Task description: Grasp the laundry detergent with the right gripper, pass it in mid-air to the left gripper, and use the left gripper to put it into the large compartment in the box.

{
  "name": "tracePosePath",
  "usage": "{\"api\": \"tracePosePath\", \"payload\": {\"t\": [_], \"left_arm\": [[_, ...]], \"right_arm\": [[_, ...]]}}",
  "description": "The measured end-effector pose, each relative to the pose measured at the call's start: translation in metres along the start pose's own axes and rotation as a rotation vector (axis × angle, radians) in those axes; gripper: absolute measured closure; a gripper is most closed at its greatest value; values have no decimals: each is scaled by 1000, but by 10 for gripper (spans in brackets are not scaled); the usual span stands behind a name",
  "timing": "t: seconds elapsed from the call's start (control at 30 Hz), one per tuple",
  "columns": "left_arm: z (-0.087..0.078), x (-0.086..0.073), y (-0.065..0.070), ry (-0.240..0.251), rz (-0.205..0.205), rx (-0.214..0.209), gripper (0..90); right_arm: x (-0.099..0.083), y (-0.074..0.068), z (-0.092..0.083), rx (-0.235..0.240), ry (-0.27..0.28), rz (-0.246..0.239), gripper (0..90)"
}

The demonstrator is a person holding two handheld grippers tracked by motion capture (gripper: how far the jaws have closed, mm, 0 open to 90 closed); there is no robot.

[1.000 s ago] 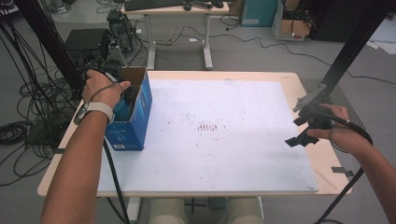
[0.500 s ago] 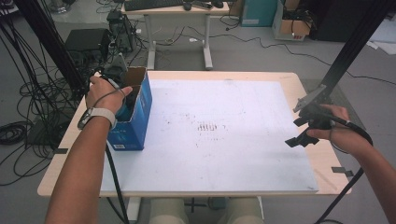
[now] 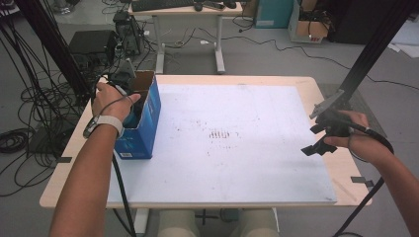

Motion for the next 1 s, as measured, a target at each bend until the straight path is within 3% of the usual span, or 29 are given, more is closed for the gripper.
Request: {"api": "tracePosePath", "payload": {"t": [1.0], "left_arm": [[-1, 0, -1, -23, -7, -3, 373]], "right_arm": [[0, -1, -2, -1, 0, 0, 84]]}}
Point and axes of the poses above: each handheld gripper's, and its own axes: z roughly forward along the jaws, x roughly out of its top, y roughly to its right, the point moved 4 cm from there along z, roughly forward along the jaws, and after that the axes turned 5 degrees about -x, right-handed, at the moved point
